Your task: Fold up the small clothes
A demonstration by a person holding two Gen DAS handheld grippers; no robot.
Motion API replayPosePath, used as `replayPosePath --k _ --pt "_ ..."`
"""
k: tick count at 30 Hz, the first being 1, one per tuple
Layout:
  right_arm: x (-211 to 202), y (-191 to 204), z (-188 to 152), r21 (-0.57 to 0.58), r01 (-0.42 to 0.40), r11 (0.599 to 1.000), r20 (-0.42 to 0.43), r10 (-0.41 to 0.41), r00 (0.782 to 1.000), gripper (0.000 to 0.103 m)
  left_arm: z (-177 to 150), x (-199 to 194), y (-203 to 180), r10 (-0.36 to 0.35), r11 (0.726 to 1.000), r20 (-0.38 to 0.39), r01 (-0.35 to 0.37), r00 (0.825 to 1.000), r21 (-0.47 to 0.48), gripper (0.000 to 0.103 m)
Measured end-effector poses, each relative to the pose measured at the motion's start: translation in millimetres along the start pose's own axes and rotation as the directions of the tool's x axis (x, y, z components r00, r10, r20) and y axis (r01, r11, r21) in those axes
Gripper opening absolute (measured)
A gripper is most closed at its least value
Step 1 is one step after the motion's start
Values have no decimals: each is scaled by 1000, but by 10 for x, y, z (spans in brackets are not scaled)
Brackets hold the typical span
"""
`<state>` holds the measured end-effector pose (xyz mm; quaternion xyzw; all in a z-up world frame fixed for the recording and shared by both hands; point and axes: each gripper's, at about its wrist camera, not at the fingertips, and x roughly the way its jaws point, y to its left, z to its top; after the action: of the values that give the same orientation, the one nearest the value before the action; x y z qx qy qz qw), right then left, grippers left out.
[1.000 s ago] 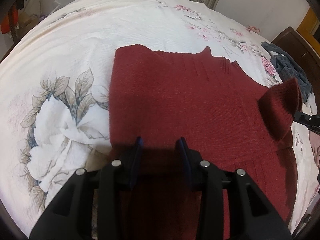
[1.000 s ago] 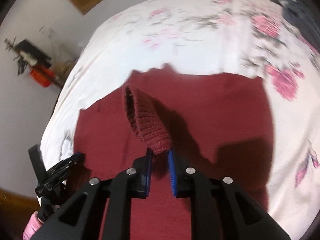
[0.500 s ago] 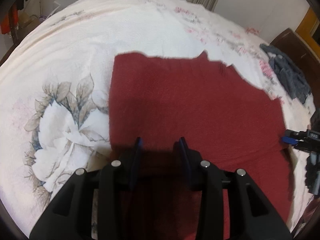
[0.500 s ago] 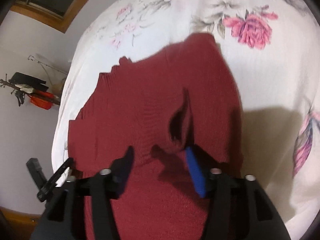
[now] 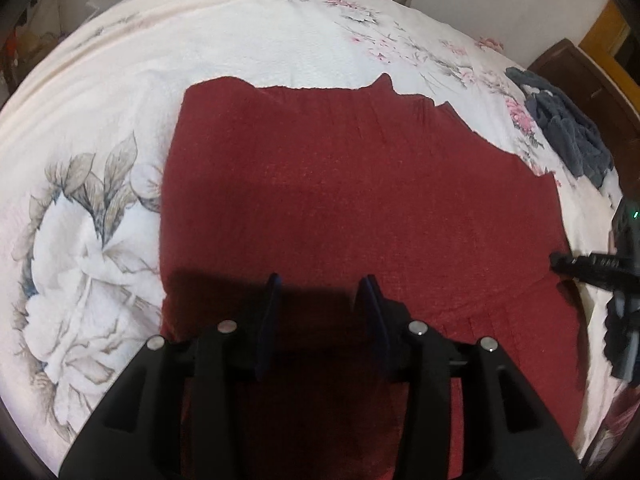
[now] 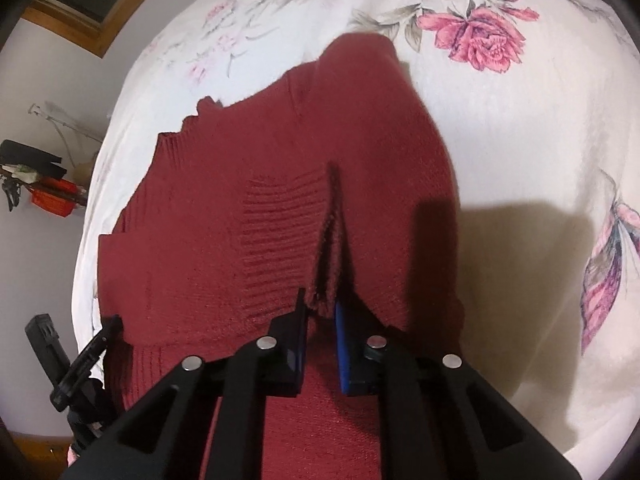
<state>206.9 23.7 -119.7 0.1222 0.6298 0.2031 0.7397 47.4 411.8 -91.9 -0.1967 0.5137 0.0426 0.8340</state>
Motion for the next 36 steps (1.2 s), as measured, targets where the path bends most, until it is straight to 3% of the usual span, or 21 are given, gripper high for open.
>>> replayPosePath --k 4,7,11,15,19,25,34,36 --pt "-273 13 -96 -11 -66 998 57 67 996 25 -60 -225 10 -18 1000 5 18 1000 -15 41" --pt "-593 51 -375 -90 -66 994 96 75 993 37 -270 -501 33 -16 1000 2 16 1000 12 46" --pt "-976 5 -984 -186 -44 982 87 61 994 54 -711 -909 173 -55 998 -9 55 998 19 59" --pt "-1271 -140 -1662 -242 -21 970 69 39 997 61 -1278 -1289 374 -59 998 -39 59 997 -15 62" --pt "-1386 -316 -2189 -225 -43 973 26 51 998 62 -1879 -1553 478 -58 997 -98 54 993 -47 65" --pt "-1449 -606 -2864 -145 -57 988 -32 53 998 62 -2467 -1608 466 -111 991 -174 96 978 -93 65" --pt "-1283 -845 -3262 -63 -73 995 -112 65 992 63 -2680 -1411 405 -148 984 -197 123 969 -132 65" --pt "-1227 -874 -3290 -37 -108 993 -120 103 987 63 -2677 -1417 377 -150 984 -196 127 969 -125 65"
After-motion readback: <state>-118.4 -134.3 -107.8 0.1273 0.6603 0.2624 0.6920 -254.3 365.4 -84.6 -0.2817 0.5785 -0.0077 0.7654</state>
